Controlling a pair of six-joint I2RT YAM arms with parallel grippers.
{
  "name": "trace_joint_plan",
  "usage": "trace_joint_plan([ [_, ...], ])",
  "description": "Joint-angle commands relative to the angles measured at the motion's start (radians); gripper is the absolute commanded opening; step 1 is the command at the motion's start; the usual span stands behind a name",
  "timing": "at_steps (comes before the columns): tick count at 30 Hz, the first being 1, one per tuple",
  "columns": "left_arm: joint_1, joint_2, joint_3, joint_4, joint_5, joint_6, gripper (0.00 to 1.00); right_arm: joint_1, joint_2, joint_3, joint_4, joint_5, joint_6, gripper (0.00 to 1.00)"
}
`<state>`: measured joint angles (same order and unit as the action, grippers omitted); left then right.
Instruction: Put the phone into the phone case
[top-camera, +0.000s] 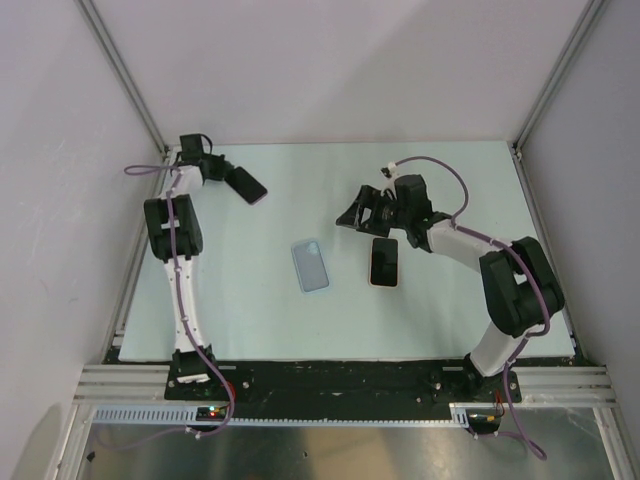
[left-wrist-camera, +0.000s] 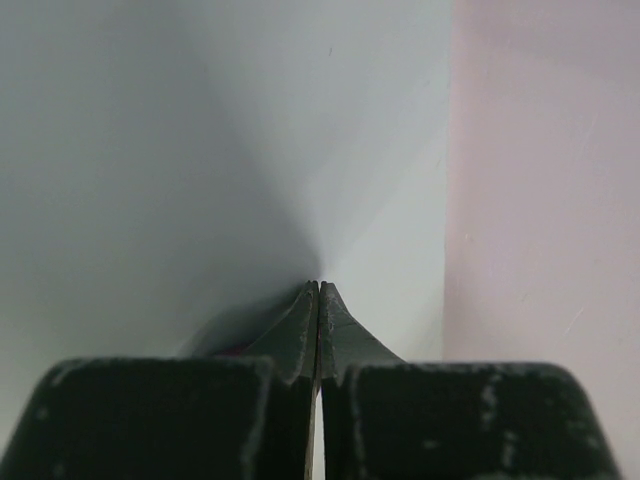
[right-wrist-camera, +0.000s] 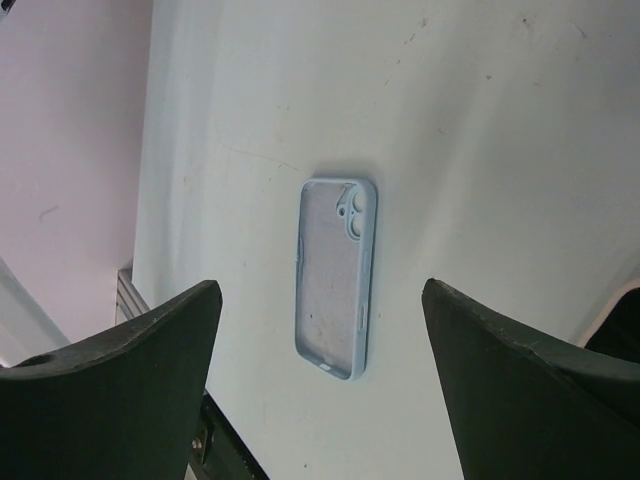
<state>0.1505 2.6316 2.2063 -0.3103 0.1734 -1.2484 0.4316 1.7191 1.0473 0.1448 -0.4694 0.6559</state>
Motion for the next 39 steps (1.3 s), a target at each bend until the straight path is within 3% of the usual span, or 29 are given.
trace_joint_plan([
  [1,-0.042,-0.085,-0.090,-0.102,0.021,0.045,0.00,-0.010,-0.070,-0.024,0.016,-0.007,0.006,0.87],
  [9,-0.095,-0.139,-0.189,-0.108,0.051,0.079,0.00,-0.017,-0.152,-0.096,0.005,0.009,-0.002,0.87],
  [23,-0.168,-0.371,-0.573,-0.101,0.015,0.152,0.00,-0.017,-0.291,-0.210,-0.045,0.048,-0.025,0.87],
  [29,-0.203,-0.411,-0.647,-0.099,0.052,0.221,0.00,0.003,-0.344,-0.248,-0.071,0.084,-0.033,0.87],
  [39,-0.249,-0.538,-0.859,-0.069,0.048,0.283,0.00,0.108,-0.298,-0.219,-0.118,0.206,-0.091,0.90],
])
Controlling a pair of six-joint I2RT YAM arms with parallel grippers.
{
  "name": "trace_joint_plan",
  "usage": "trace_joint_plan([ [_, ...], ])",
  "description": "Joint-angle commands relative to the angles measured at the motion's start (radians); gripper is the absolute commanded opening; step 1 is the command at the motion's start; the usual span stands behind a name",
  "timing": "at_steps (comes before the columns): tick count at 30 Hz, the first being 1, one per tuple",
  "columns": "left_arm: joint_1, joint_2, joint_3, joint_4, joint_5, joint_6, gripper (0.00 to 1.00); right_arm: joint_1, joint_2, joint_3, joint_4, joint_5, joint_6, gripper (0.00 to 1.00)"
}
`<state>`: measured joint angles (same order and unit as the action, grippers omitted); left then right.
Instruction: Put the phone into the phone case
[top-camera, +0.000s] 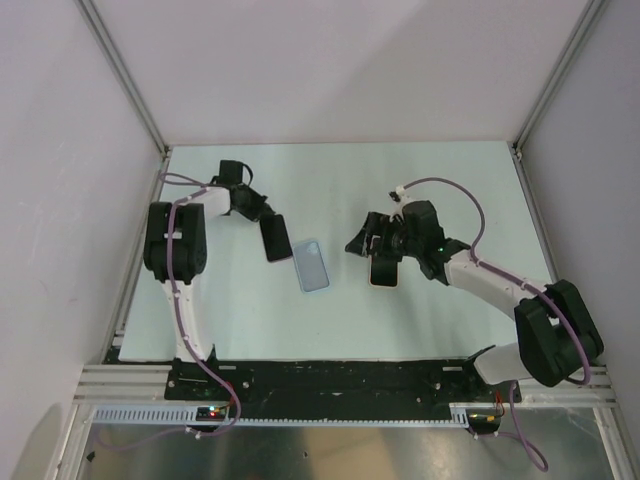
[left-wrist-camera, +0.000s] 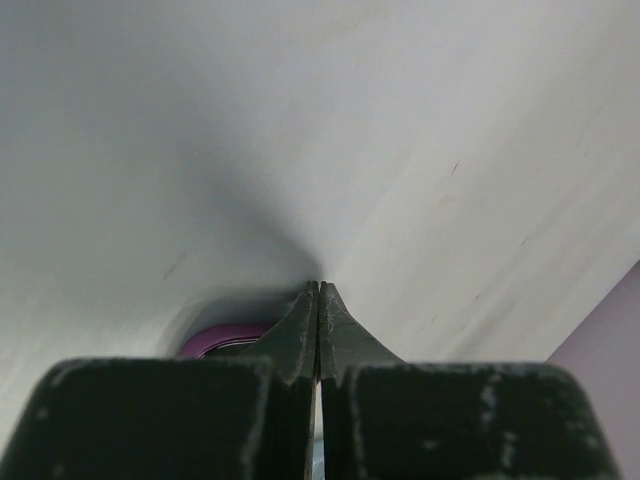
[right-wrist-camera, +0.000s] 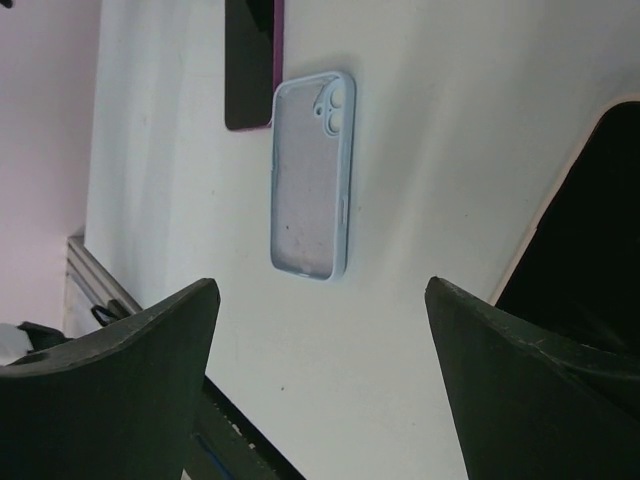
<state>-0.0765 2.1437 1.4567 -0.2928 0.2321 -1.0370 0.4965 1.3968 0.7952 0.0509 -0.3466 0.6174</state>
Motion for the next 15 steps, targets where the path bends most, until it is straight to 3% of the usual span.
trace_joint_plan([
  [1,-0.025,-0.071,-0.138,-0.077,-0.009,0.074,0.00,0.053,0.043,0.050,-0.034,0.098,-0.059,0.91],
  [15,-0.059,-0.319,-0.582,0.130,0.028,0.050,0.00,0.274,0.273,0.302,-0.126,0.292,-0.070,0.91],
])
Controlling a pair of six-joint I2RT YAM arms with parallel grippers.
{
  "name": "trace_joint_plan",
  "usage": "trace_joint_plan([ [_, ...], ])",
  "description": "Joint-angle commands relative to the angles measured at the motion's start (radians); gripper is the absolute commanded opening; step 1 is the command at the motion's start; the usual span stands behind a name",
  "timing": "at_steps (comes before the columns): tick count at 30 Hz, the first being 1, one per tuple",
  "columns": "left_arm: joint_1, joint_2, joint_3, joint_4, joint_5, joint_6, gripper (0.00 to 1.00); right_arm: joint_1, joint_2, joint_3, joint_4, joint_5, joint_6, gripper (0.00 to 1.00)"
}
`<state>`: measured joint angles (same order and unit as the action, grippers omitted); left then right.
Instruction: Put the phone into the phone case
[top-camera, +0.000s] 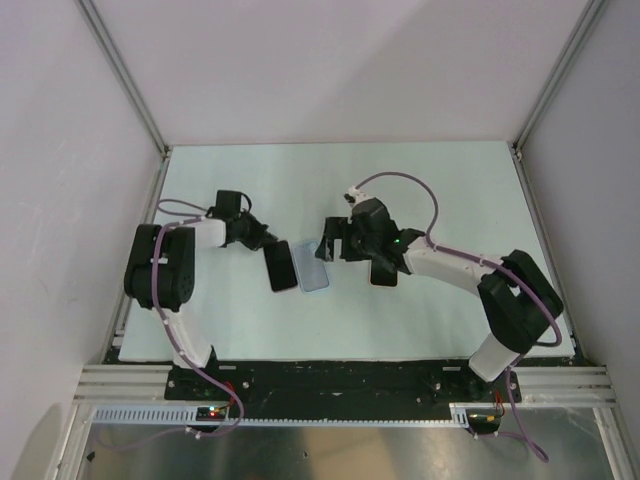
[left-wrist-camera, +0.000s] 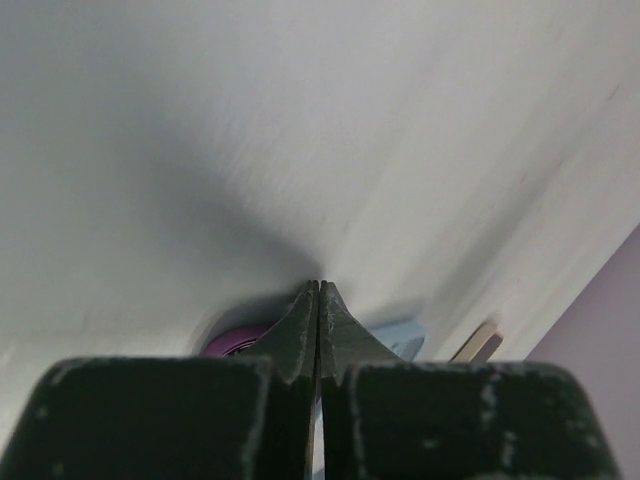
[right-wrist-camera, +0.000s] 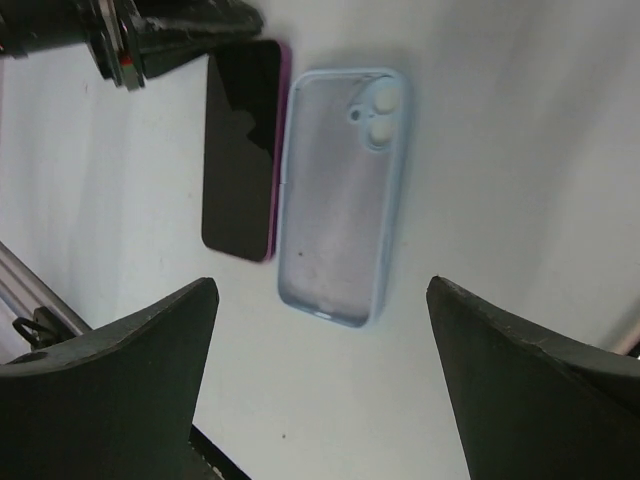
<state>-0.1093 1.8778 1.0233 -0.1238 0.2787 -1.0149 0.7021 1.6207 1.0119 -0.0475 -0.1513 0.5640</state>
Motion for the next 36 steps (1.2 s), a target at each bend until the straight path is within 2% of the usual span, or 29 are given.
trace_joint_plan([
  [1,-0.027,-0.070,-0.180,-0.022,-0.013,0.030,0.00,0.091,0.064,0.100,-0.035,0.110,-0.017,0.91],
  [8,-0.040,-0.210,-0.421,0.107,0.008,0.013,0.00,0.215,0.157,0.181,-0.095,0.208,-0.027,0.91],
  [12,-0.026,-0.298,-0.465,0.106,0.002,0.024,0.00,0.281,0.190,0.223,-0.131,0.251,-0.041,0.92],
  [19,0.004,-0.449,-0.489,0.009,-0.031,0.076,0.00,0.376,0.222,0.274,-0.210,0.315,-0.031,0.93],
  [21,0.021,-0.479,-0.479,-0.013,-0.032,0.091,0.07,0.395,0.228,0.283,-0.226,0.319,-0.025,0.94],
  [23,0.035,-0.512,-0.453,-0.047,-0.041,0.113,0.18,0.414,0.234,0.290,-0.248,0.330,-0.023,0.97],
  [25,0.047,-0.552,-0.421,-0.088,-0.058,0.139,0.36,0.433,0.241,0.293,-0.270,0.348,-0.022,0.99],
  [28,0.065,-0.606,-0.375,-0.136,-0.078,0.169,0.52,0.452,0.263,0.294,-0.279,0.356,-0.022,0.99],
  [31,0.078,-0.635,-0.325,-0.170,-0.077,0.188,0.58,0.463,0.285,0.294,-0.261,0.344,-0.024,0.99],
  [36,0.085,-0.655,-0.280,-0.195,-0.066,0.201,0.60,0.471,0.329,0.317,-0.247,0.344,-0.026,0.99],
])
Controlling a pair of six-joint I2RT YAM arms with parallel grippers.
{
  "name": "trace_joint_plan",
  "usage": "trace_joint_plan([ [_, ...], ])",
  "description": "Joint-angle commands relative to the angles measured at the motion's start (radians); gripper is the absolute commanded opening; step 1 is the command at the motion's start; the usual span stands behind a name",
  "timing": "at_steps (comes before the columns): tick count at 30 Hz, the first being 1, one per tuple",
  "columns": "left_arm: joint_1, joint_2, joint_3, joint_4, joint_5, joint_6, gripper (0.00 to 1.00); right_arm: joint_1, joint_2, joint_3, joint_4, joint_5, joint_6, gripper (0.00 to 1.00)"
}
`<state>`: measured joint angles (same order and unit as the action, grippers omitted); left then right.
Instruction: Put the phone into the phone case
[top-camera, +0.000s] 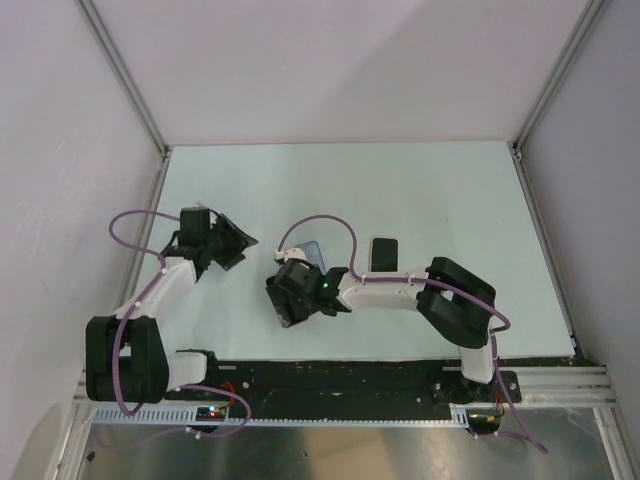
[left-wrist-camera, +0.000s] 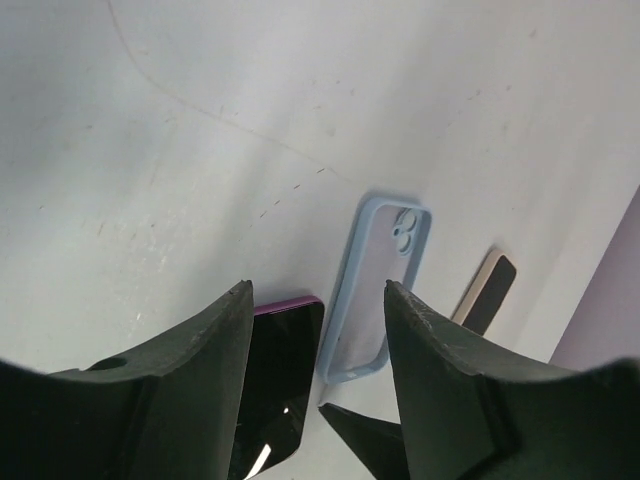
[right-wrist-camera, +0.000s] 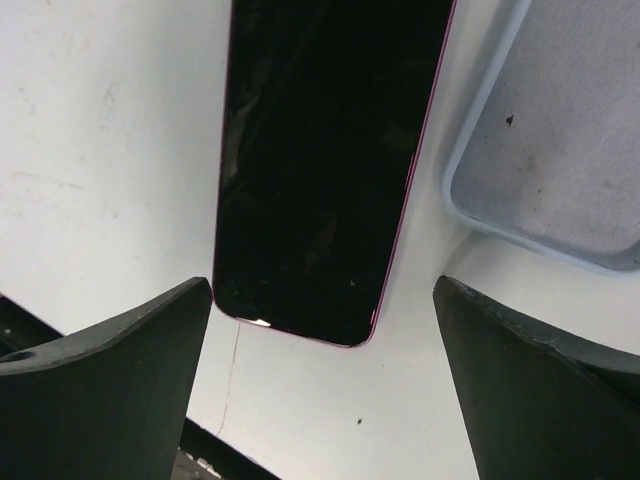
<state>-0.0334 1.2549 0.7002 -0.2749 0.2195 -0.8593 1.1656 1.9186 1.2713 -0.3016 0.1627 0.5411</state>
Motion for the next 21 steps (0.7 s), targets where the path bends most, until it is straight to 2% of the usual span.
trace_joint_plan([
  [1,0.011,-0.035,0.047,-0.047,-0.005,0.047,0.60,0.010,0.040,0.063,0.006,0.034,-0.002,0.99],
  [10,0.018,-0.023,0.060,-0.055,0.005,0.056,0.59,0.038,0.088,0.106,-0.014,0.066,0.009,0.99],
  [21,0.020,-0.011,0.091,-0.068,-0.023,0.067,0.58,0.109,0.202,0.226,-0.219,0.223,0.078,0.99],
])
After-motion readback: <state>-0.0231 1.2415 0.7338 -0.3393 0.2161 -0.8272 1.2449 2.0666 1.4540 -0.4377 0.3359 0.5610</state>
